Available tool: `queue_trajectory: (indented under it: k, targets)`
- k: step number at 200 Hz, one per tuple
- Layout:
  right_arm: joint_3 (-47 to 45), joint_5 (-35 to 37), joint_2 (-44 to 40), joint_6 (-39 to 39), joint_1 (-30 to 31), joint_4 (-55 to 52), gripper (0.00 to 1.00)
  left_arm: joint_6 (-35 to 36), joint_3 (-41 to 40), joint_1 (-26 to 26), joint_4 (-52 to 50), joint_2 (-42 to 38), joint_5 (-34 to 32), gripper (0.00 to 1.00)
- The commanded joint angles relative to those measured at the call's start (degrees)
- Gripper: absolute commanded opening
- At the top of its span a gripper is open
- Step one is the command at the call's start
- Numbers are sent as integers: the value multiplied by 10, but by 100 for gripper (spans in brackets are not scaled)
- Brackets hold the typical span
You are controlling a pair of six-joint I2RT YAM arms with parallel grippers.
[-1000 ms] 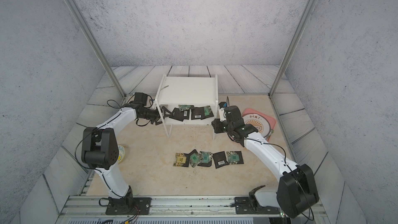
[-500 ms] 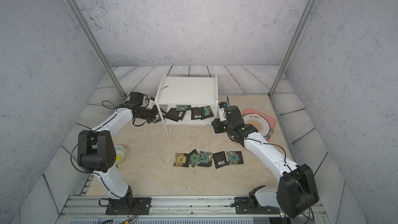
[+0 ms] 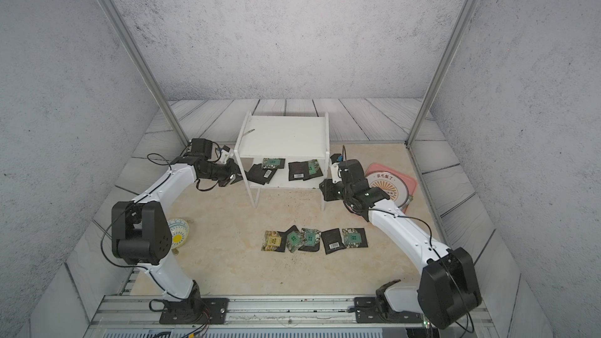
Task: Remove the tea bags from the shelf
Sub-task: Pick up the tea bag from the shelf.
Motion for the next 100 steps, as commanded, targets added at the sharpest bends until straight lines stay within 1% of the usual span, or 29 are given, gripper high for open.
queue_trajectory:
  k: [1, 4, 59, 100]
  targets:
    - [1, -18, 10, 2, 3, 9, 30, 1, -4, -1, -17, -20, 6, 1]
    - [1, -18, 10, 2, 3, 9, 30, 1, -2, 0, -17, -21, 6, 0]
    - [4, -18, 10, -2, 3, 4, 30, -23, 22, 4, -2, -43, 18, 0]
    - [5, -18, 7, -2, 3, 4, 30, -32, 40, 10, -3, -60, 4, 0]
